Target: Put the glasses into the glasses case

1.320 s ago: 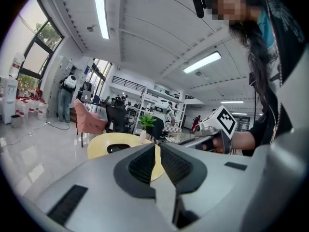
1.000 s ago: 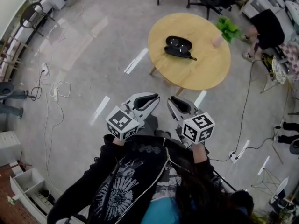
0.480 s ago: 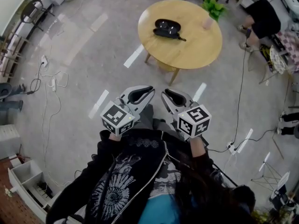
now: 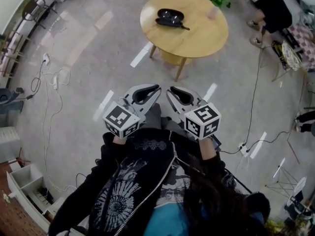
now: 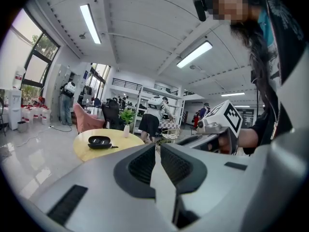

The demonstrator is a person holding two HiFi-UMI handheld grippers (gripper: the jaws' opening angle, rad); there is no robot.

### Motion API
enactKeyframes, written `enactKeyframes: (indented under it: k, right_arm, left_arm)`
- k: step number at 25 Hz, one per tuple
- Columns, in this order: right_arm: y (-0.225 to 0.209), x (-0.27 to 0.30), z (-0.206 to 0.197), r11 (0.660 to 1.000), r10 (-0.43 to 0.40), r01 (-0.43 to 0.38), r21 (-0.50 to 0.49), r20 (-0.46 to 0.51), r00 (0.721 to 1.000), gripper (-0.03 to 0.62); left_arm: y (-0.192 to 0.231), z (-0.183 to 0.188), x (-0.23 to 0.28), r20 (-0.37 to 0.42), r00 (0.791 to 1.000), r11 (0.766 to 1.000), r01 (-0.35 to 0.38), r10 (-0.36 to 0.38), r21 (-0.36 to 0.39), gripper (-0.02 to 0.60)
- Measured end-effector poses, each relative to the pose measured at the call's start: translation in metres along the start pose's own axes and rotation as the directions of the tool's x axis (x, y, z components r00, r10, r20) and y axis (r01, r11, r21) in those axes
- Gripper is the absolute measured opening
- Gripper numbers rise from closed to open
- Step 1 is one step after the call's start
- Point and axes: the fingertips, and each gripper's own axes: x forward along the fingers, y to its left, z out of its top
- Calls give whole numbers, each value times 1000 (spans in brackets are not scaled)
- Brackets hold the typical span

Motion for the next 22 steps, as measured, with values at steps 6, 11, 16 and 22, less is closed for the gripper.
enactKeyframes:
  k: [6,11,16,22]
  right_arm:
    - [8,-16,-11,1000,-2,2,-21,-7,1000,71]
    - [9,-26,-16,1000,-6,5,-30,-5,1000,71]
    - [7,-31,-17,999,-9,9,-36,-6,1000,71]
    - [7,-27,-15,999,-5,5,-43,-7,1000,71]
  left_arm:
    - [-21,-3,-1,12,1000,1000,13,-13,7,38]
    - [-33,-3,0,20,1000,1000,15,-15,9,38]
    - [-39,-1,3,28,999,1000,17,-17,11,38]
    - [-35,-1,0,29,1000,1000,7,-7,17,38]
